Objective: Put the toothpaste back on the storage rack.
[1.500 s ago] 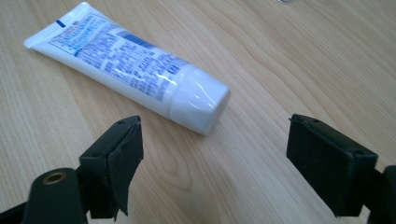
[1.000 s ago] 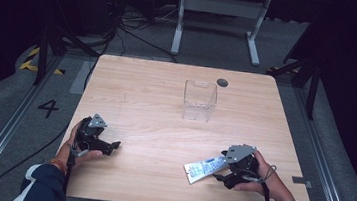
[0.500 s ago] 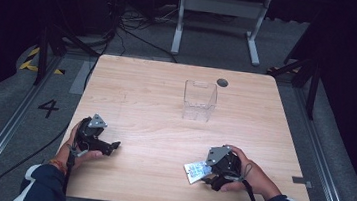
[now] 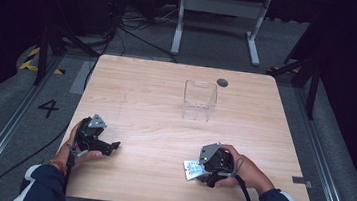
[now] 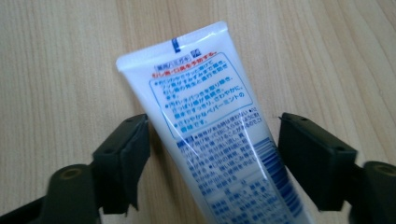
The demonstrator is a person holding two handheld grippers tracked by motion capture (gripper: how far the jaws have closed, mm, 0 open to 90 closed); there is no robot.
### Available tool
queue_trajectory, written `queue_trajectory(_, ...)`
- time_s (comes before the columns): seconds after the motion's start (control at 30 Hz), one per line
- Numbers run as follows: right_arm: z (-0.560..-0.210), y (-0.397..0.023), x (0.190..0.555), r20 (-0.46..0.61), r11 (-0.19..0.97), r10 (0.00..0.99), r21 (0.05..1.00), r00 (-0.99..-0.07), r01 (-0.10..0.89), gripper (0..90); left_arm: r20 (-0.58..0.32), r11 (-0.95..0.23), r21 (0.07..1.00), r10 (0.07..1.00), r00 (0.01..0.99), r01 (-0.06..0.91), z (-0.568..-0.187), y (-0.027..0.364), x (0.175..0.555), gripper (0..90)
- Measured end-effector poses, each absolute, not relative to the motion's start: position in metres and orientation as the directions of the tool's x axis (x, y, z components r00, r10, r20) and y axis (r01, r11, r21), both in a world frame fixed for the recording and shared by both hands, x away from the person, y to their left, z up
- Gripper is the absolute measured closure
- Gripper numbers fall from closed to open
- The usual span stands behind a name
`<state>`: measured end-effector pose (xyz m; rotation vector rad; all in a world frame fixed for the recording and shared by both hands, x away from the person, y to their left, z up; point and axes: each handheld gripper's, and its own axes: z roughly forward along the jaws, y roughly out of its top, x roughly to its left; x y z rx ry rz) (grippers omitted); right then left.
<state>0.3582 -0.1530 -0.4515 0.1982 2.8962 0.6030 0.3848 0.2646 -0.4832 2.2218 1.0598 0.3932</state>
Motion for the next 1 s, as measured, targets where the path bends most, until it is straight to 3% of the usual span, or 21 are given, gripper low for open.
queue_trajectory(0.1, -0.449, -0.151, 0.364, -0.139, 0.915, 0.178, 0.388, -0.974, 0.111, 42.6, -0.004, -0.472, 0.659, 0.776, 0.631, 0.585, -0.483, 0.265, 0.385, 0.4)
queue_trajectory(0.3, -0.447, -0.141, 0.371, -0.091, 0.935, 0.161, 0.332, -0.983, 0.122, 40.4, -0.004, -0.472, 0.659, 0.776, 0.631, 0.586, -0.483, 0.265, 0.385, 0.4)
queue_trajectory(0.57, -0.449, -0.138, 0.376, -0.025, 0.921, 0.198, 0.347, -0.98, 0.178, 41.3, -0.001, -0.479, 0.658, 0.771, 0.637, 0.581, -0.483, 0.265, 0.385, 0.4)
queue_trajectory(1.0, -0.441, -0.142, 0.371, -0.05, 0.921, 0.21, 0.346, -0.976, 0.181, 61.3, 0.002, -0.479, 0.659, 0.772, 0.636, 0.579, -0.483, 0.266, 0.384, 0.4)
